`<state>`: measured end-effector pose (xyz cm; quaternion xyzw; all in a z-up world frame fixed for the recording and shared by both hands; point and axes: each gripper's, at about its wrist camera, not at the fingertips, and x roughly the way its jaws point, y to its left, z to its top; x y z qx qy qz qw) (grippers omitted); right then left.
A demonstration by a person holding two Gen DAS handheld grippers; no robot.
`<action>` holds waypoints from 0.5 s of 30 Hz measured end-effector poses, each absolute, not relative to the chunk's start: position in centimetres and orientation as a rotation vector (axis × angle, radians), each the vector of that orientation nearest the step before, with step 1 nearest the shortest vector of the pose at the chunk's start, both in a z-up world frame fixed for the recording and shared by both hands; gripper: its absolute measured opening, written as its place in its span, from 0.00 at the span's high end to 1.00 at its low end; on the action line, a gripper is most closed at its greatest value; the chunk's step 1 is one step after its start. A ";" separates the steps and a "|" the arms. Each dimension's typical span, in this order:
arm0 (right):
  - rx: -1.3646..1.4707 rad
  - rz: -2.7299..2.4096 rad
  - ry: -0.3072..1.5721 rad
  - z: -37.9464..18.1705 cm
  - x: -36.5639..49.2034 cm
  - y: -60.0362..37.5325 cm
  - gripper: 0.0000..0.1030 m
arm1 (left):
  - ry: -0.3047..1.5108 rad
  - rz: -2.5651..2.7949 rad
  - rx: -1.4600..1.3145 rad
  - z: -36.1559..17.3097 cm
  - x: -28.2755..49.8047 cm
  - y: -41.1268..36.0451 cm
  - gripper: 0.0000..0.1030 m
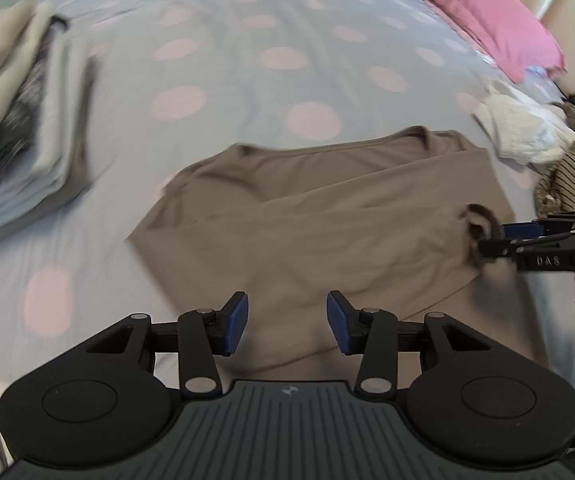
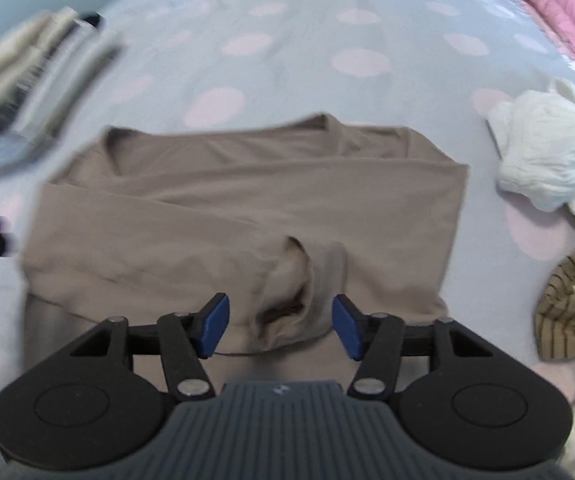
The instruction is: Fold clothes
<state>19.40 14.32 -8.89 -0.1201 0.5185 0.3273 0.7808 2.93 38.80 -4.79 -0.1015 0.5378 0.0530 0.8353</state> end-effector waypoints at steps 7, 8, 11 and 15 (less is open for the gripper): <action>-0.275 0.616 1.117 -8.2 19.9 11.2 0.95 | 1.144 0.158 -0.317 -6.7 1.6 42.1 0.60; -0.267 0.597 1.124 -8.3 20.1 10.5 0.95 | 1.142 0.160 -0.319 -6.8 1.6 42.4 0.60; -0.241 0.538 1.153 -8.6 21.0 8.5 0.92 | 1.137 0.158 -0.319 -7.3 1.7 42.7 0.60; -0.246 0.450 1.180 -9.4 22.0 6.9 0.89 | 1.133 0.171 -0.279 -7.4 1.2 42.8 0.60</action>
